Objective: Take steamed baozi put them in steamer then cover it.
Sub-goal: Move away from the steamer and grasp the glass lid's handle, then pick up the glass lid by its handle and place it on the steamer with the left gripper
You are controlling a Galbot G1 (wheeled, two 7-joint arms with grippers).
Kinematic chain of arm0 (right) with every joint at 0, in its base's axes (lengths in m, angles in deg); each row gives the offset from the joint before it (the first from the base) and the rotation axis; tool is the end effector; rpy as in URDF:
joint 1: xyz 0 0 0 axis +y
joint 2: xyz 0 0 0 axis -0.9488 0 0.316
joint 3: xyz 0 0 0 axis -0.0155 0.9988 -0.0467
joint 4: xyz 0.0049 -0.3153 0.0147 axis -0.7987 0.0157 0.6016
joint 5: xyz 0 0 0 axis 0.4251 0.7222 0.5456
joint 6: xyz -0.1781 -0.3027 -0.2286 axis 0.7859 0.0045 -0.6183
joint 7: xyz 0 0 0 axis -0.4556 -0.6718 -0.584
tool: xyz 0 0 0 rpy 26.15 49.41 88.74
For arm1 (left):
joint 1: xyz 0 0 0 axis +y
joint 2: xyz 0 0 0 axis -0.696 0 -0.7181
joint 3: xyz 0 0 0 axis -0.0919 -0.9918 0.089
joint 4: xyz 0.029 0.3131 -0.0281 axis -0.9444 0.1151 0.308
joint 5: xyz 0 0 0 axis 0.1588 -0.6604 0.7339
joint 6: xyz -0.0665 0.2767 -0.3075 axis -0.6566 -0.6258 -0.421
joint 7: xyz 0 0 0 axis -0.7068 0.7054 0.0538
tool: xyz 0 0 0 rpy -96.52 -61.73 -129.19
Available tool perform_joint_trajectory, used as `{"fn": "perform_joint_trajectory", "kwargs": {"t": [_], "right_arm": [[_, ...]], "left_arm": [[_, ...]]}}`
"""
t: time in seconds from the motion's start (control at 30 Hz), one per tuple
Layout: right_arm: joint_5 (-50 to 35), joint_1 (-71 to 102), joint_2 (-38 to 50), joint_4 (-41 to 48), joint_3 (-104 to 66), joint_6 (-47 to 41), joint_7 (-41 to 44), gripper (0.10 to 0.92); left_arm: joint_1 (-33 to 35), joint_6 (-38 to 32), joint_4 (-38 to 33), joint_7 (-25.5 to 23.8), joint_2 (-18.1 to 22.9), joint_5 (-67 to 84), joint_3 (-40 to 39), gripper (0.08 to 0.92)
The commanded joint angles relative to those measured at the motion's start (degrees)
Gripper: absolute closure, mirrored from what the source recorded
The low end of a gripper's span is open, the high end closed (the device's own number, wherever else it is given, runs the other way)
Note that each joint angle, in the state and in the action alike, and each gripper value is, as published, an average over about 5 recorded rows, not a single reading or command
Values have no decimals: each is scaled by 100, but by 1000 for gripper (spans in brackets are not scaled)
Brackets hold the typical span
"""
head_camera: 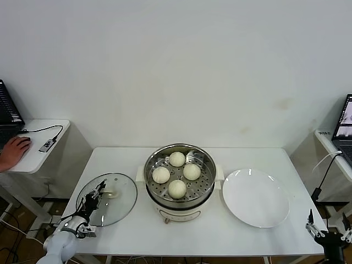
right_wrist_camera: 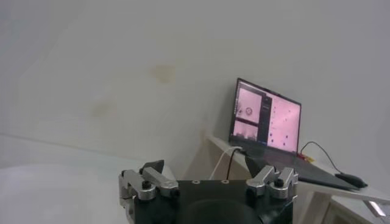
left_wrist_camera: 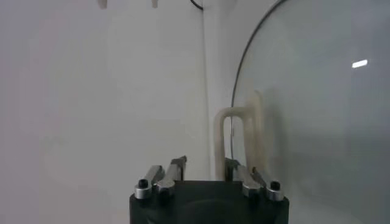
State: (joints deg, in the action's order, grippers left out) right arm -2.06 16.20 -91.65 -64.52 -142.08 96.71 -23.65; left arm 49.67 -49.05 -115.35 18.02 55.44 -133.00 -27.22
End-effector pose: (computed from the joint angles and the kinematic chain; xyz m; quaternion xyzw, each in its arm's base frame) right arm 0.1768 -0.2194 -0.3183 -0.1922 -0.9676 0.1615 0.0281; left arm 0.3663 0.2008 -0.4361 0.1080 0.6974 0.7084 0.0091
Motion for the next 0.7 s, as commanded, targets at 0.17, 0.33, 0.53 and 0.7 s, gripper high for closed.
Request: {"fn": "perform_joint_trajectory", "kwargs": {"t": [0.17,0.33,0.53,0.7], "right_arm": [[50,18,-13,-104,167,-19,19,203],[52,21,40,-112,201,10,50,203],[49,54,85,-149,258,30,68,203],[78,89,91,-163,361,61,78,203]], "left_arm": [[362,28,-696,208,-114,331,195,850],[865,297,-1689,51,-267,388,561,857],[1431,779,-2917,-742,-658,962,1092,857],[1766,1322,-3842,-1387,-975,1562,1497,857]]}}
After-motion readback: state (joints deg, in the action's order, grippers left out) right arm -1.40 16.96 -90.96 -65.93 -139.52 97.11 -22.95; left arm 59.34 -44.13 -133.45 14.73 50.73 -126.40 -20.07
